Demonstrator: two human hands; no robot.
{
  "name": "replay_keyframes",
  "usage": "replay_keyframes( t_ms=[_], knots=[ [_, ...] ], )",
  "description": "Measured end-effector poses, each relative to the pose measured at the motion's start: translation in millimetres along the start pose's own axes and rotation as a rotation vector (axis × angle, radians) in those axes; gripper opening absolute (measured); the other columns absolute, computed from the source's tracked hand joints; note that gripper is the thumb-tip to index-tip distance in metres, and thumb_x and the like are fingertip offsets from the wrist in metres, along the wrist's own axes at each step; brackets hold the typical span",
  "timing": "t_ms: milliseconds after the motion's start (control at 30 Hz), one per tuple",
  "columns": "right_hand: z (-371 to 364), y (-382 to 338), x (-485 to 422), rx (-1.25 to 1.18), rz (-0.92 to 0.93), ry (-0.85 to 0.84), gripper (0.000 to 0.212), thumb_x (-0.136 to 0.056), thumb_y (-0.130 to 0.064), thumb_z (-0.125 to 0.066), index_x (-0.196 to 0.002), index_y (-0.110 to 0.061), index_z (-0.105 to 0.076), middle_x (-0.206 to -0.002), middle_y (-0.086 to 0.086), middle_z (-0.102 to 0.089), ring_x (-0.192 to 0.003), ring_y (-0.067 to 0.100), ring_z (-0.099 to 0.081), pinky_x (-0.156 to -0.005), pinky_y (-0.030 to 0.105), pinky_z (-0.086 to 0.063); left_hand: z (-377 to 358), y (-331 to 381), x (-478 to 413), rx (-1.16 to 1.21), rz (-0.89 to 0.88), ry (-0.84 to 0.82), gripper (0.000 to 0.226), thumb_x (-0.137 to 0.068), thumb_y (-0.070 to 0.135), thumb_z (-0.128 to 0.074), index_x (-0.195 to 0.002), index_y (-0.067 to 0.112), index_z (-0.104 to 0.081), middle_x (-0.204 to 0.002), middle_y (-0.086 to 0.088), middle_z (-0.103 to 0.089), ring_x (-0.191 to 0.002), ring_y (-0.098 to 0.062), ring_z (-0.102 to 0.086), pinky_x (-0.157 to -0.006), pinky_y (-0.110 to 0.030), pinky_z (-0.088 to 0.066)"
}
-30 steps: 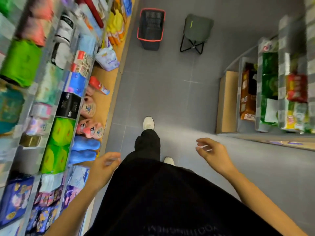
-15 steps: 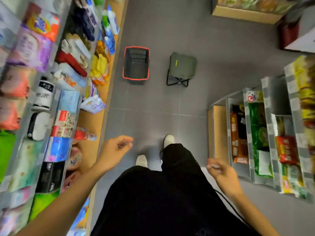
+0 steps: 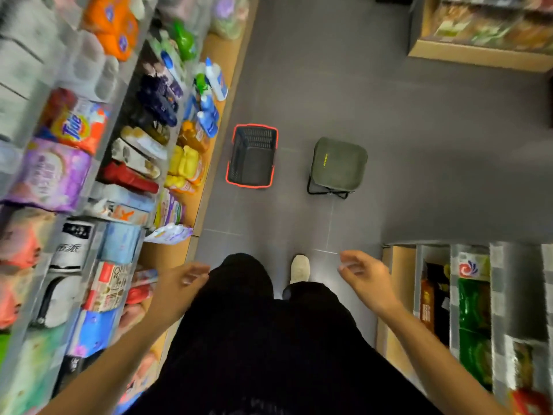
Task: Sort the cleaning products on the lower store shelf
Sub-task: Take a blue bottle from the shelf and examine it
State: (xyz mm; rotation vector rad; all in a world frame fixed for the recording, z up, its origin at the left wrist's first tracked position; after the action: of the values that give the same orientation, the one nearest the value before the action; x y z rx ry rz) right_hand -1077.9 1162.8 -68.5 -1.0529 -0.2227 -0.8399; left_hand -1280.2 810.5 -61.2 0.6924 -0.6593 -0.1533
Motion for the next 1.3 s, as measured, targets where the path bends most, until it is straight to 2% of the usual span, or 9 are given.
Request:
replay_keyframes(
  t_ms=[100,267,467,600,700,800,1067,1233,1300],
  knots=[
    [14.6,-48.6,-58.9,0.029,0.068,-0.034,0.027,-0.092,-0.019,-0.071,-0.119,-0.017,-0.070,-0.108,-0.007,-0.069,-0.094,0.011,-0.067,-0.087,0.028,-0.054,11.4,18.2,-26.6,0.070,0.033,0.063,0.021,-0.092,0.010,-0.073,-0.091,0.031,-0.073,-0.090,0.021,-0.075,-0.083,0.000,-0.069,-0.071,-0.006,-0.048],
    [22.7,-118.3,-154.3,0.057,0.107,-0.068,0.024,-0.093,-0.022,-0.070,-0.117,-0.024,-0.069,-0.106,-0.012,-0.069,-0.094,0.004,-0.066,-0.083,0.018,-0.049,26.0,43.2,-102.0,0.116,0.062,0.108,0.012,-0.094,0.017,-0.070,-0.104,0.018,-0.077,-0.103,0.008,-0.074,-0.093,-0.010,-0.068,-0.078,-0.019,-0.048],
    [24.4,-180.7,-249.8,0.045,0.045,-0.056,0.025,-0.092,-0.020,-0.072,-0.117,-0.022,-0.070,-0.106,-0.014,-0.071,-0.090,0.002,-0.066,-0.082,0.020,-0.055,56.8,79.7,-235.1,0.175,0.051,0.088,0.014,-0.095,0.021,-0.069,-0.107,0.023,-0.075,-0.101,0.010,-0.073,-0.092,-0.001,-0.065,-0.077,-0.013,-0.045],
    [35.4,-216.1,-295.8,0.097,0.002,-0.071,0.027,-0.091,-0.019,-0.073,-0.117,-0.022,-0.069,-0.105,-0.010,-0.071,-0.089,0.002,-0.067,-0.077,0.015,-0.055,83.5,111.7,-319.6,0.179,0.017,0.075,0.014,-0.094,0.019,-0.069,-0.103,0.028,-0.074,-0.097,0.008,-0.073,-0.090,-0.006,-0.067,-0.082,-0.024,-0.049],
    [52.5,-246.9,-327.6,0.146,0.019,-0.085,0.024,-0.090,-0.018,-0.073,-0.110,-0.030,-0.070,-0.103,-0.014,-0.071,-0.087,-0.007,-0.065,-0.072,0.006,-0.051,102.1,134.0,-366.0,0.189,-0.012,0.082,0.017,-0.093,0.019,-0.069,-0.100,0.035,-0.071,-0.091,0.020,-0.070,-0.086,0.005,-0.065,-0.078,-0.018,-0.048],
    [68.8,-281.2,-365.6,0.203,0.042,-0.120,0.023,-0.090,-0.019,-0.073,-0.107,-0.033,-0.068,-0.105,-0.013,-0.072,-0.088,-0.002,-0.068,-0.076,0.012,-0.052,116.6,151.6,-410.2,0.162,-0.009,0.078,0.016,-0.093,0.021,-0.070,-0.102,0.033,-0.072,-0.090,0.021,-0.069,-0.079,0.014,-0.062,-0.074,-0.012,-0.044],
    [59.0,-392.2,-542.4,0.414,0.238,-0.417,0.029,-0.090,-0.012,-0.074,-0.118,-0.017,-0.069,-0.105,-0.004,-0.071,-0.092,0.007,-0.067,-0.083,0.015,-0.052,137.7,161.6,-511.9,0.285,0.203,0.212,0.016,-0.091,0.028,-0.069,-0.105,0.024,-0.075,-0.103,0.001,-0.074,-0.094,-0.019,-0.067,-0.091,-0.039,-0.053],
    [-12.0,-466.9,-679.5,0.603,0.451,-0.720,0.028,-0.088,-0.011,-0.076,-0.114,-0.016,-0.071,-0.102,0.000,-0.072,-0.092,0.015,-0.069,-0.084,0.012,-0.049,113.1,163.7,-559.4,0.372,0.384,0.308,0.013,-0.094,0.012,-0.069,-0.106,0.014,-0.074,-0.104,-0.005,-0.074,-0.077,-0.006,-0.061,-0.068,-0.002,-0.041],
    [-53.3,-484.0,-719.5,0.671,0.551,-0.840,0.027,-0.087,-0.011,-0.077,-0.113,-0.015,-0.072,-0.098,0.001,-0.073,-0.089,0.016,-0.070,-0.084,0.014,-0.049,98.7,160.4,-568.6,0.438,0.485,0.350,0.015,-0.094,0.012,-0.068,-0.108,0.011,-0.075,-0.103,-0.004,-0.074,-0.081,-0.012,-0.064,-0.069,-0.005,-0.041]
  ],
)
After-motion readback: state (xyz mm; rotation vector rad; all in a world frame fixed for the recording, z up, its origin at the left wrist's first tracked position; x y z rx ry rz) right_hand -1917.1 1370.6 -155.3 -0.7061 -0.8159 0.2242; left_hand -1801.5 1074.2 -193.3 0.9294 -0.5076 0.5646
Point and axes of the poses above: each hand's wrist, its own x-axis away from the middle knuckle, its own z-axis out of the back of the hand, y = z × x, the point moved 6 cm from there along -x, towards the middle knuckle
